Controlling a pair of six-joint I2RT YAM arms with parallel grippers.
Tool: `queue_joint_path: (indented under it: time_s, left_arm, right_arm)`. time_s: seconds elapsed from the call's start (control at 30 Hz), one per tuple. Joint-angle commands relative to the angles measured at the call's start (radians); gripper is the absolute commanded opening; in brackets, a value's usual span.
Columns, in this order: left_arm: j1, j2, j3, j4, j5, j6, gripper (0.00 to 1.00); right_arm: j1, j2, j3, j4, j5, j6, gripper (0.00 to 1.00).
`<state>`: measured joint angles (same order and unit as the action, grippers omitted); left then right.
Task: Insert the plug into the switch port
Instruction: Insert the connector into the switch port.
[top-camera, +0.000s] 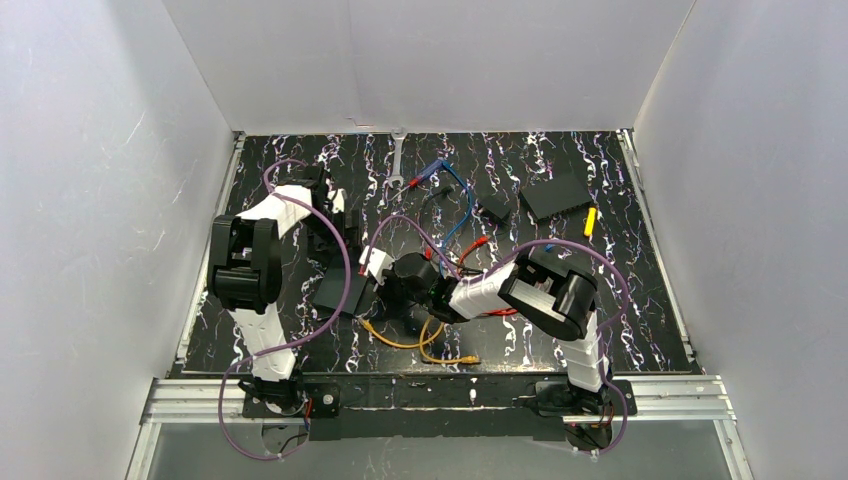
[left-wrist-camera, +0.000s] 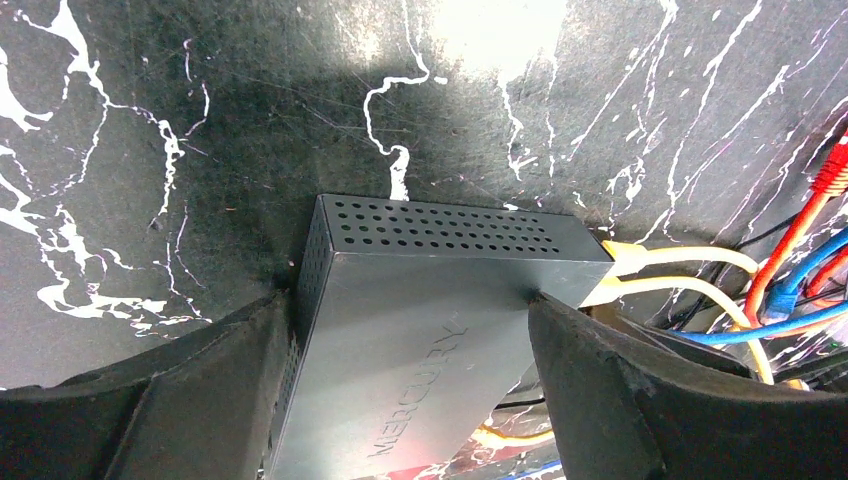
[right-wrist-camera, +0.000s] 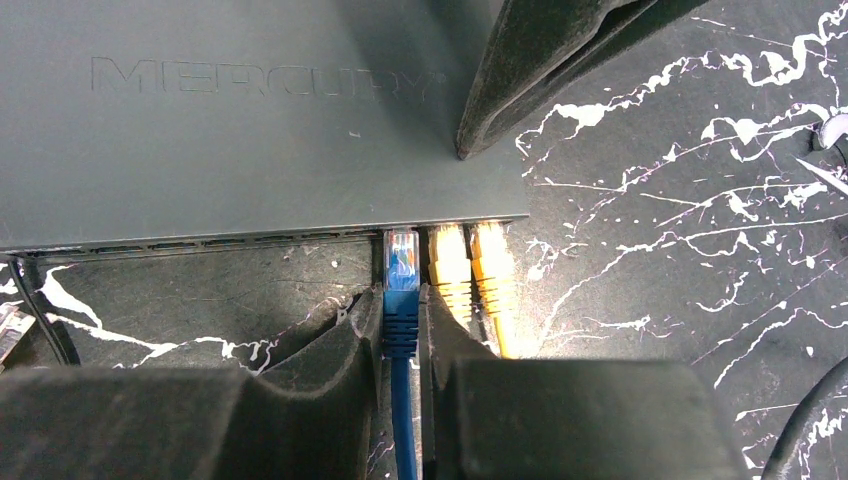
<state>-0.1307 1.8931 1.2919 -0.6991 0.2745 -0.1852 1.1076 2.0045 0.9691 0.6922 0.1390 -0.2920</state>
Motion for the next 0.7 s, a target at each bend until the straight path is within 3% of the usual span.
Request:
queue_joint_path:
  time_s: [0.0, 0.67]
  left_arm:
    - [-0.020, 0.016, 0.014, -0.048, 0.008, 0.021, 0.84]
    - [-0.081, 0.009, 0.007, -0.046, 0.068, 0.074, 0.84]
  right_arm:
    - [0.006, -0.038, 0.010, 0.124, -0.013, 0.013, 0.01]
    - [-0.024, 0.003, -0.045, 0.311, -0.059, 0.088, 0.01]
